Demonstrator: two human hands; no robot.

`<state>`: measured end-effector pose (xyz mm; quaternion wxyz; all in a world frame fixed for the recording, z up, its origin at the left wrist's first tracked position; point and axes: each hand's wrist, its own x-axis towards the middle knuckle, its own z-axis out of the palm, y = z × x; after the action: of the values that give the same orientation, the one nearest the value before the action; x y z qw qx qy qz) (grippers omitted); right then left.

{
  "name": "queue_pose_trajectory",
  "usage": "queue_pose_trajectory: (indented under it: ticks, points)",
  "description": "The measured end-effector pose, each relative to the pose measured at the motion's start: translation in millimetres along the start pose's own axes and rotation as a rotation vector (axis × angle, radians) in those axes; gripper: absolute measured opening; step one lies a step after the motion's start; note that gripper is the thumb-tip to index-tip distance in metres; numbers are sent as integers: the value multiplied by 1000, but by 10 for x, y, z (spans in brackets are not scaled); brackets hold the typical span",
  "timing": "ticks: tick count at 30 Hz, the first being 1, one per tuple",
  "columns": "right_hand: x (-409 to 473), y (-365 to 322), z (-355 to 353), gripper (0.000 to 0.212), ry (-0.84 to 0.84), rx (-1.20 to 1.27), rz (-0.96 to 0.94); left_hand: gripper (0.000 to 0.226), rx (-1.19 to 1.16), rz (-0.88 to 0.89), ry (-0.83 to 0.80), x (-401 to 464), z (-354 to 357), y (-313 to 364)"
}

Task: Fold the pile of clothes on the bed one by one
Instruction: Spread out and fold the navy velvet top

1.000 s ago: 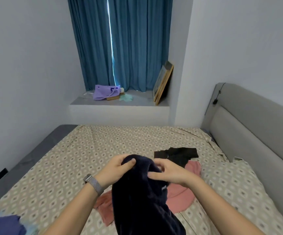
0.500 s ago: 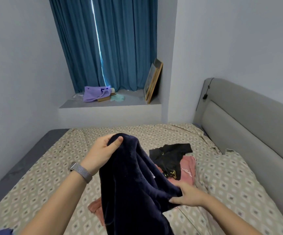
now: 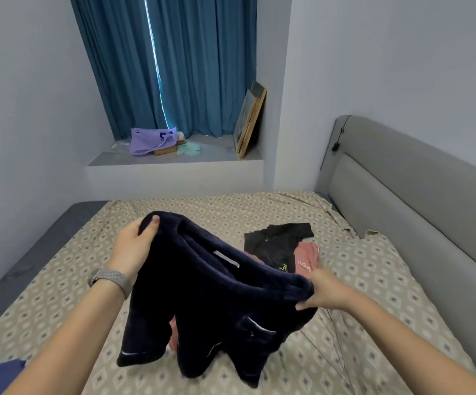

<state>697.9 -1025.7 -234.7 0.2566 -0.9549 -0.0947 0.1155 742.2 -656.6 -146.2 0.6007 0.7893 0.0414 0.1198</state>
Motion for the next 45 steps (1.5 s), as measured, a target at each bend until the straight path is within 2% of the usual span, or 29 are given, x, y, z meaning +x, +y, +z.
queue_pose_trajectory:
  ticks: [2,4,6,8,11,13,17,23,26,28,30,33,36,37,38,40,43,45]
  points:
    - [-49,-75,-95,37,59,-23,-6,21,41,94,21,-71,-95,60]
    - [-137,-169,-257,28,246,44,-9,21,55,163,46,-118,-234,166]
    - [-281,-323,-428,27,406,192,-30,26,95,165,-33,-99,-413,247]
    - [-414,-499,-570,25,458,293,-51,31,156,108,-149,-62,-573,316]
    - [-526,-701,-621,12,435,306,-26,35,144,45,-229,-98,-609,340]
    - [-587,-767,-561,15,455,283,-8,35,102,19,-228,-161,-566,242]
    - [-759,-738,-414,26,431,391,0,36,76,-72,-286,-279,-520,-27]
    - [-882,-579,-283,17,413,455,39,39,100,-51,-400,-316,-362,-233]
    - [-910,-418,-143,7,419,476,138,25,66,-69,-431,-336,-256,-305]
    - [-913,-301,-44,12,408,502,209,10,45,-93,-452,-388,-201,-329]
    - [-917,-239,45,16,383,529,267,6,33,-119,-478,-433,-135,-375]
    - [-887,-168,170,15,340,546,306,17,5,-163,-542,-462,-66,-449]
    - [-836,-52,242,11,278,546,321,68,93,-280,-802,-393,-37,-567]
    - [-824,11,249,11,237,533,324,68,162,-322,-914,-376,-23,-599]
    - [-813,92,255,11,186,506,322,59,230,-350,-1011,-364,8,-630]
    - [-783,255,252,16,89,451,321,38,289,-376,-1066,-348,100,-651]
    - [-606,505,182,18,45,424,328,14,233,-379,-946,-218,352,-709]
    - [-361,665,112,18,52,410,343,19,245,-371,-890,-51,591,-795]
